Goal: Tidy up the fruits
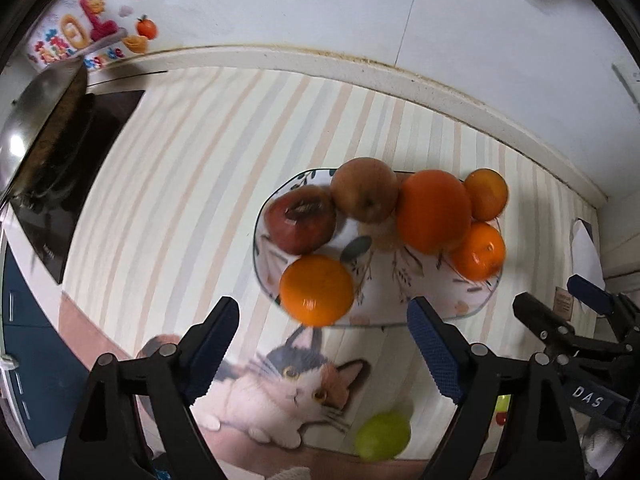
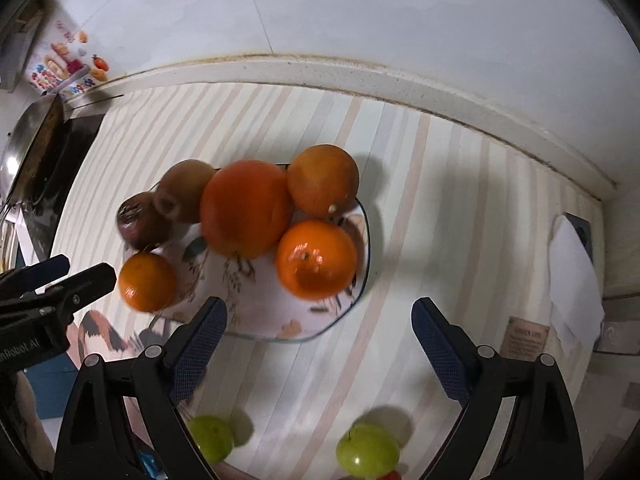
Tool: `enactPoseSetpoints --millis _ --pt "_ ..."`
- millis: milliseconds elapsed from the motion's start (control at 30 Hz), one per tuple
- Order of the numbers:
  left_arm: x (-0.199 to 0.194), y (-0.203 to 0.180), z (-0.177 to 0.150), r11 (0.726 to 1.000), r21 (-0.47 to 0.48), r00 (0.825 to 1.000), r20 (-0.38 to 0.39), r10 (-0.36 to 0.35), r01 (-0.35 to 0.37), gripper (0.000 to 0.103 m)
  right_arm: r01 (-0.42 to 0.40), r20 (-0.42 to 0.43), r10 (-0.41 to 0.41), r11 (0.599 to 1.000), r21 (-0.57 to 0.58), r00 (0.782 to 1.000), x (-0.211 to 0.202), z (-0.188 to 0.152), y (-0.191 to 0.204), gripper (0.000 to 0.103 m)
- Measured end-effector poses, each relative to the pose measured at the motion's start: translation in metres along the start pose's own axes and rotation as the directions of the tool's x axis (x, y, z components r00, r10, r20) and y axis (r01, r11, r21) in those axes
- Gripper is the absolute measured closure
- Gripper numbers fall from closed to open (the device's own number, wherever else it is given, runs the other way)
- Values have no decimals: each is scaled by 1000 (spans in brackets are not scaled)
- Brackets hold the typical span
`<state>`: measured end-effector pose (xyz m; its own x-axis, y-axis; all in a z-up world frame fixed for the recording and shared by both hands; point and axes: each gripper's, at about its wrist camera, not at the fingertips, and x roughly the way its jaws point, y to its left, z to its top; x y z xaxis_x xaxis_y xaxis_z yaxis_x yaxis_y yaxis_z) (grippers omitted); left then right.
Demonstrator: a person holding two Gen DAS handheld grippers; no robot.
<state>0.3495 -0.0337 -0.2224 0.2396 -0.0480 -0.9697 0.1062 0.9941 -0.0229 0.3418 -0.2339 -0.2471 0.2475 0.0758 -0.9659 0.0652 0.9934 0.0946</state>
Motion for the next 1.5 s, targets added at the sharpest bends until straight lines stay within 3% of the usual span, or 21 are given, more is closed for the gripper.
enactPoseSetpoints --millis 267,533,967,1267,1500 --pt "-62 -7 -33 1000 7 996 84 -22 22 17 -17 105 16 1000 0 994 -73 -31 5 8" --pt "-119 -18 -62 999 30 983 180 -41 36 17 -1 232 4 1000 -13 973 -151 -54 4 8" --pt "-175 -23 -88 997 27 958 277 -71 66 17 -31 324 35 999 -17 945 -228 -94 8 7" --pt "-166 -29 -95 998 30 966 251 -58 52 17 -55 337 46 998 16 940 -237 -104 0 7" --pt "-104 -31 -96 1000 5 994 111 -21 21 17 -22 213 5 997 74 977 -178 -101 -33 7"
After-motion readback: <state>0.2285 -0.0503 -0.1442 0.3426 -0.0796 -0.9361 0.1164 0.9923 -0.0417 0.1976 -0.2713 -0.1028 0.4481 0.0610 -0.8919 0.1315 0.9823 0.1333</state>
